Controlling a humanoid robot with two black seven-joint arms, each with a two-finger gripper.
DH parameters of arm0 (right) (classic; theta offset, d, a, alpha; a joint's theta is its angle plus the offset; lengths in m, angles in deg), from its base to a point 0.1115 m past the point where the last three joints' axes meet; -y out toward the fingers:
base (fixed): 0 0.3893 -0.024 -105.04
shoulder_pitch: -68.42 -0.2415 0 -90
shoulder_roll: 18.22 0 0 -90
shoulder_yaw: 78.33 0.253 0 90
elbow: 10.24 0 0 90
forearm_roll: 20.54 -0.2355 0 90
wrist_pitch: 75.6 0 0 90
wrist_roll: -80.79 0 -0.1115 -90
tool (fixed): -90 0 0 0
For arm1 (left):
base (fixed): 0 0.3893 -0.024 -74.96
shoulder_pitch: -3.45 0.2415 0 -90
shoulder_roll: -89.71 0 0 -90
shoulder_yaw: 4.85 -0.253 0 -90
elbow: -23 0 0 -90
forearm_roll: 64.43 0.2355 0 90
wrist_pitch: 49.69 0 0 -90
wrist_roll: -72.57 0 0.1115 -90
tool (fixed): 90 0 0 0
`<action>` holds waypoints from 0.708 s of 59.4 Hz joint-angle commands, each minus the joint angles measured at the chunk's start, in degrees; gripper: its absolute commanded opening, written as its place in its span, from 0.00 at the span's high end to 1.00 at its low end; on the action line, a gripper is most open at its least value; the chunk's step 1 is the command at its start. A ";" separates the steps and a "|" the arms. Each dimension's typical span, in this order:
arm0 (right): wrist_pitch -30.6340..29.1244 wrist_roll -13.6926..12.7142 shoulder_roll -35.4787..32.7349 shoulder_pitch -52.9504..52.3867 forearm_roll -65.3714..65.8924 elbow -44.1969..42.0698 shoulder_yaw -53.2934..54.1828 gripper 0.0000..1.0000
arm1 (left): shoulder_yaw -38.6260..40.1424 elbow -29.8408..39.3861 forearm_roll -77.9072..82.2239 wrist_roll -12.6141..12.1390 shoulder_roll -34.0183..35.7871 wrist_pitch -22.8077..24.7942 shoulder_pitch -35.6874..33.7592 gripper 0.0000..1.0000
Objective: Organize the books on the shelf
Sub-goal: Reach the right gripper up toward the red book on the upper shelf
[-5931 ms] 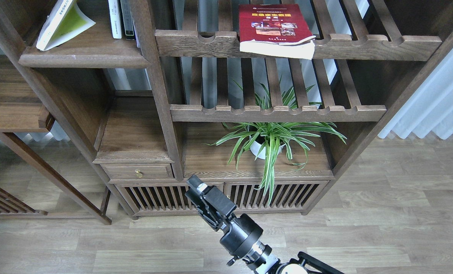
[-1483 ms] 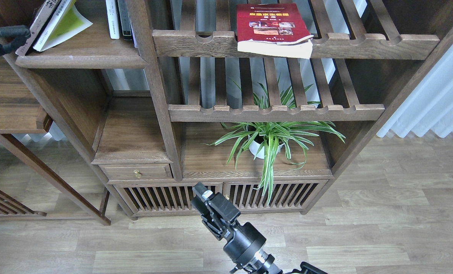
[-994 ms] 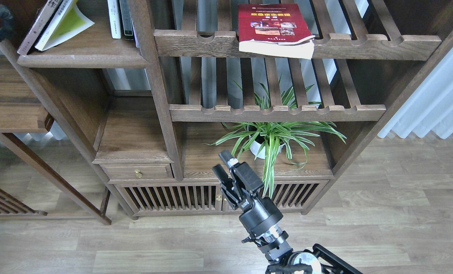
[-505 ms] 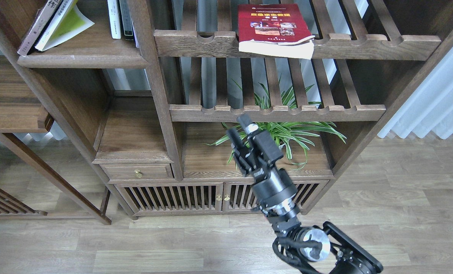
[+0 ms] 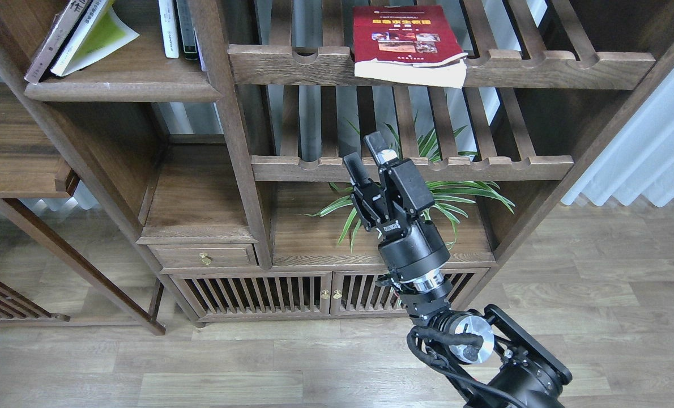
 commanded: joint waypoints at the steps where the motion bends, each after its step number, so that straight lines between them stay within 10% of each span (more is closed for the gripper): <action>1: 0.00 -0.03 0.00 -0.64 0.00 0.00 1.90 0.22 | -0.40 2.31 -0.09 -1.30 -3.27 0.00 5.02 0.01; 18: 2.07 3.31 0.00 -5.13 -0.44 -0.26 4.62 0.20 | -1.19 2.84 -0.09 -5.25 -8.98 0.00 13.89 0.02; 29: 9.71 5.77 0.00 -7.06 -0.79 -0.35 4.71 0.19 | -3.29 2.75 -0.09 -13.51 -20.14 0.00 20.40 0.03; 42: 14.90 5.77 0.00 -9.43 -0.79 -0.35 4.62 0.19 | -5.23 2.75 -0.09 -16.86 -21.82 0.00 24.44 0.03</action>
